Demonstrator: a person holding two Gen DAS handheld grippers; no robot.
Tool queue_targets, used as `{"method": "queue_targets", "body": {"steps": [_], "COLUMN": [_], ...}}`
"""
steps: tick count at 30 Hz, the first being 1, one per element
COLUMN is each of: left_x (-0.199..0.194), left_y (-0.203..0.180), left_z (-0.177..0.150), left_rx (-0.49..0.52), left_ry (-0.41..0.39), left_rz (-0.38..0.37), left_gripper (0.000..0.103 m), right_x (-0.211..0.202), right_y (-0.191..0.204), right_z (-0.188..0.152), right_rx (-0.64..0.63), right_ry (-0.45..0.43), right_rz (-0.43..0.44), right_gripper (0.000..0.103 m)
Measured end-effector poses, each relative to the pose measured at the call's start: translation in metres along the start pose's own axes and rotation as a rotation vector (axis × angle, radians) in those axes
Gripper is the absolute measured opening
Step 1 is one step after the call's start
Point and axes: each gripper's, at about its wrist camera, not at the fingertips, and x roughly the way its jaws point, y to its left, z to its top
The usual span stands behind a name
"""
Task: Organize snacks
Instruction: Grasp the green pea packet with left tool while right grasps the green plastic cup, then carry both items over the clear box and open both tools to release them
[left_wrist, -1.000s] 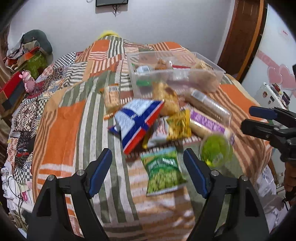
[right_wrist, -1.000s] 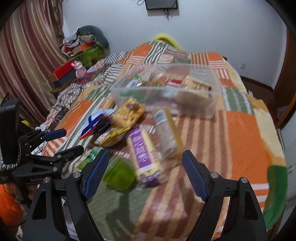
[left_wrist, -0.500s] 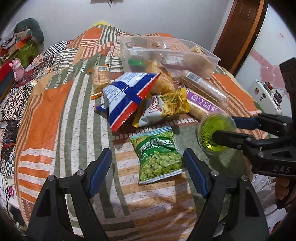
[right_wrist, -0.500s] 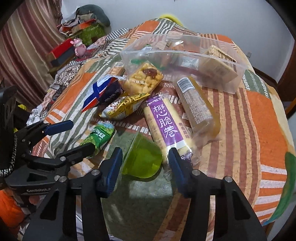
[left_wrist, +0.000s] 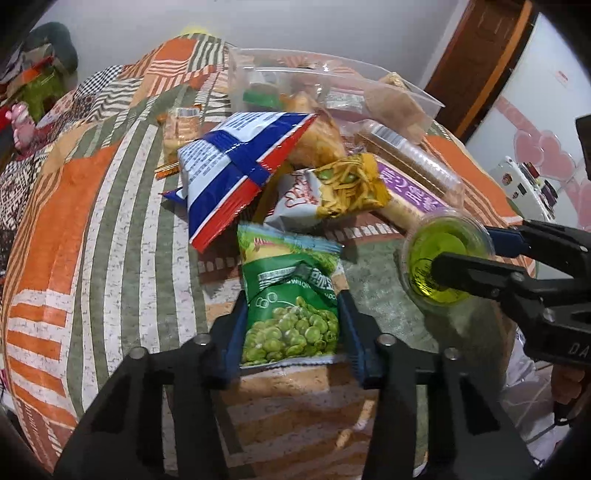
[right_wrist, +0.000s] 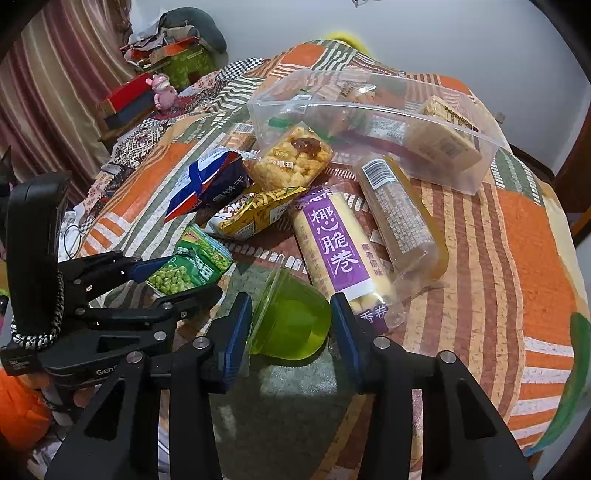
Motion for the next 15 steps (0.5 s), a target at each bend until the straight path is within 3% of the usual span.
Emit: {"method": "queue_targets", "body": {"steps": [4,15], "left_x": [-0.008,-0.057], "left_y": [-0.006,-0.018], "left_z": [0.002,0.029], "left_rx": [0.022,0.032], "left_ry": [-0.014,-0.155], "left_rz": [0.014,0.018], "left_gripper": [0.035,0.034], "right_x": [-0.003,-0.027], "right_y": [-0.002,-0.015], "right_z": [0.001,0.010], "right_rx": [0.011,0.037], "right_ry": [-0.010,-0.086], "right_rz": [0.013,0.021], "right_gripper": [0.039,0.039]}}
